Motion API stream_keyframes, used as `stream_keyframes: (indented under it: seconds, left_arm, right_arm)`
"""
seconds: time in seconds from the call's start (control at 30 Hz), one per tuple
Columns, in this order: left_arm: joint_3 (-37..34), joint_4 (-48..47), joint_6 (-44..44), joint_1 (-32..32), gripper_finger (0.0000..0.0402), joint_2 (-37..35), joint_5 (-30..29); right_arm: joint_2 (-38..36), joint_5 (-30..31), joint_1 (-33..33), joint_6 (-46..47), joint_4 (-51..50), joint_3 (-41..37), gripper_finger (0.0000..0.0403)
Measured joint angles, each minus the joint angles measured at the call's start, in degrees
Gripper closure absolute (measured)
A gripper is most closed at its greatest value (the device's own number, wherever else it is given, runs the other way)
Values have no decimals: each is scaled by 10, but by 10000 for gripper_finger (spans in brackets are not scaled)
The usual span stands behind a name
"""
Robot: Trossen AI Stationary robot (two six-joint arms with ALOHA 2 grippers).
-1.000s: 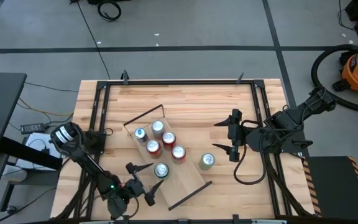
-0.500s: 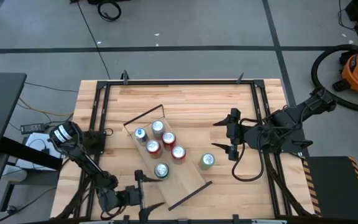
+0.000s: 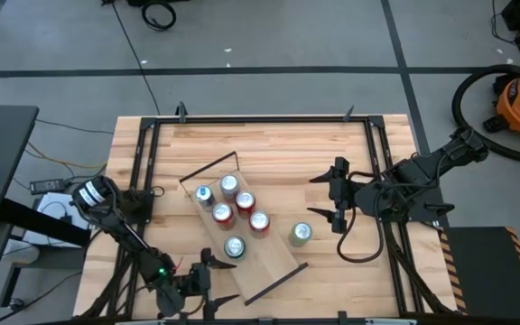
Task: Place canned beverage on shelf
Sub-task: Put the green soda can on the shelf
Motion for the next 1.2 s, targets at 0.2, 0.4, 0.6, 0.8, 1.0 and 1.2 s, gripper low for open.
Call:
stream_keyframes:
  seconds: [0.2,0.4,0.6,0.8,1.0,1.2]
  left_arm:
    - [0,-5,-1,8,72,0,3]
    - [0,-29,-58,22,122,7,15]
    - [0,-33,-75,38,148,29,18]
    - [0,-28,-78,40,176,32,7]
    - [0,-25,-60,32,203,32,-45]
    - [0,-25,-60,34,214,32,-66]
  right_arm:
    - [0,0,0,0,0,0,51]
    - [0,-11,0,0,0,0,51]
    - [0,-11,0,0,1,0,51]
    - [0,-13,0,2,1,0,51]
    - [0,-14,0,3,1,0,51]
    - [0,-14,0,6,1,0,51]
